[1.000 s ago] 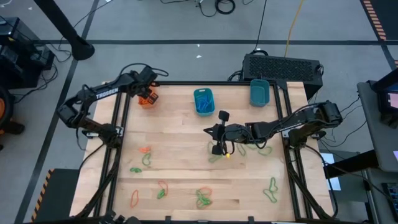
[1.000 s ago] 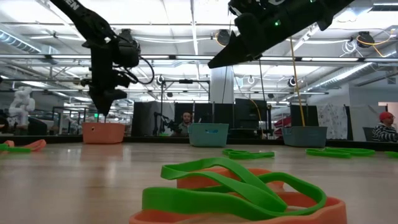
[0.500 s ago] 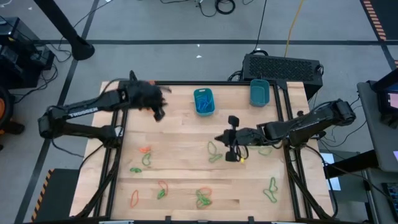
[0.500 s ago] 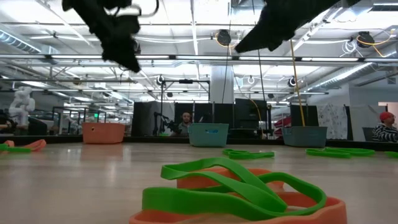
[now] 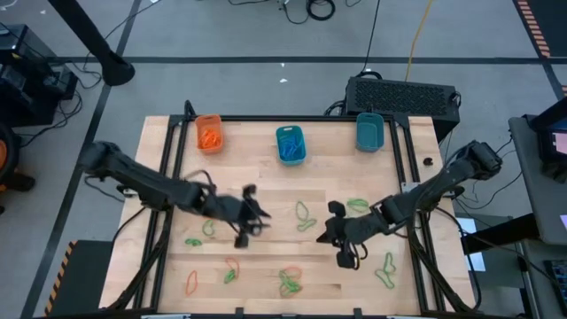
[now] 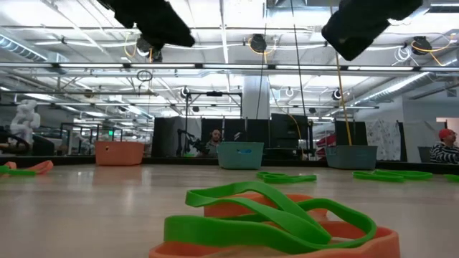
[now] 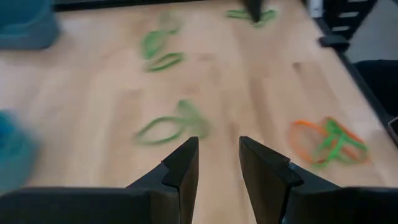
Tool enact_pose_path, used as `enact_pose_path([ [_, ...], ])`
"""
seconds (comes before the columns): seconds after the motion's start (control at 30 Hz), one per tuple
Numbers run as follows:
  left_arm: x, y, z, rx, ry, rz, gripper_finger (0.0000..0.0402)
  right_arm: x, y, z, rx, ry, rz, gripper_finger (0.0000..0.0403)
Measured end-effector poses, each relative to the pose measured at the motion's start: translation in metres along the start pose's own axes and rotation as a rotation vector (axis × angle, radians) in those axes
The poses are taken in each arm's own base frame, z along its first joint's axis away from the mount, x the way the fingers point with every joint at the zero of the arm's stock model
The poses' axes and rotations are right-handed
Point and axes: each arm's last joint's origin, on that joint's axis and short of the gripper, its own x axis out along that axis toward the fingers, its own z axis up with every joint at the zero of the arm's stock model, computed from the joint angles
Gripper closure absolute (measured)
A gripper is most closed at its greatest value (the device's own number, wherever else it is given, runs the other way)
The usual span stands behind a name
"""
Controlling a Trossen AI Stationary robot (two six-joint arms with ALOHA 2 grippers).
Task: Sort rubber bands into baskets
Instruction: Put the orange rubber band into the orange bin
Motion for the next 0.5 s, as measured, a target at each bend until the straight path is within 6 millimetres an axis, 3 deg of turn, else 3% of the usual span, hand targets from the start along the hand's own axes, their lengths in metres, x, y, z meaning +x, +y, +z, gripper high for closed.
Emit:
enact_pose_path([
  [0.33,0.095,-0.049,-0.02,-0.005,0.013,-0.155,0.0278,0.018,0.019,-0.019,-0.02,0.059,-0.004,0.0403],
  [0.5,0.141,-0.077,-0.03,0.033,0.13,-0.227,0.0278,0.025,0.029,-0.028,-0.048,0.07,-0.005,0.0403],
])
